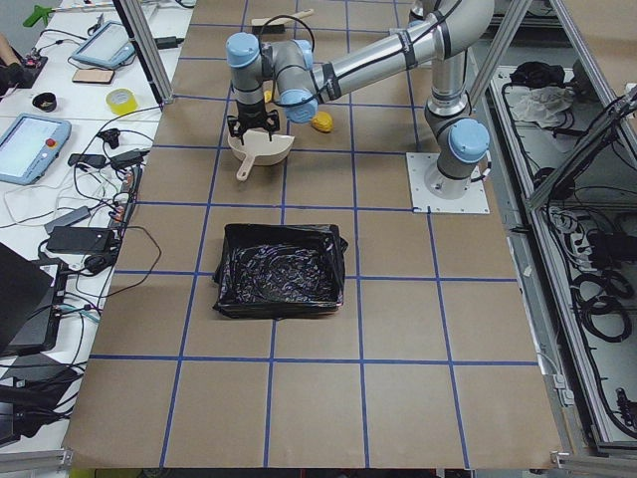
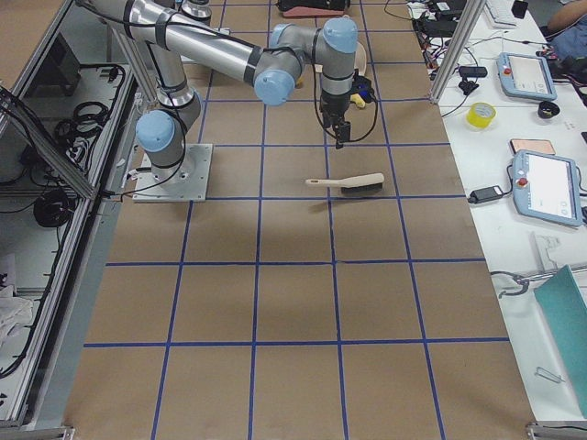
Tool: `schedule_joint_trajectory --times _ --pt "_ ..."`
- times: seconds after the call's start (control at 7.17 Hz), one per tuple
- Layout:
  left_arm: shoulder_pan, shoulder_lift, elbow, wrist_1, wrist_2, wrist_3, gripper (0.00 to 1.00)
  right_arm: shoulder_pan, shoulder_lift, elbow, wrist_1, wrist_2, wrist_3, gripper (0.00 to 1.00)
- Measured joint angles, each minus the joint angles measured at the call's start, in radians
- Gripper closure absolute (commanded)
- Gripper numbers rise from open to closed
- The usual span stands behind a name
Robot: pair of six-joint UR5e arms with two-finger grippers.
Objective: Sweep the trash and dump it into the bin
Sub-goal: 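Grasp the white dustpan handle with left gripper while right grasps brush, then lift the brush with the right gripper while the left gripper holds the dustpan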
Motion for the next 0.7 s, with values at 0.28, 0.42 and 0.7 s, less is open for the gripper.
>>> schedule_joint_trajectory --times 0.28,0.42,0.7 --pt "0.0 -0.056 0.008 0.055 -0.003 0.13 0.13 -0.03 0.027 0.091 -0.159 -0.008 -0.057 0.0" --pt "0.0 -0.076 0.009 0.067 -0.004 0.15 0.13 -0.036 0.044 0.121 -0.211 -0.019 -0.069 0.0" --pt "0.0 -0.111 0.011 0.079 -0.01 0.154 0.13 -0.039 0.08 0.139 -0.242 -0.041 -0.083 0.0"
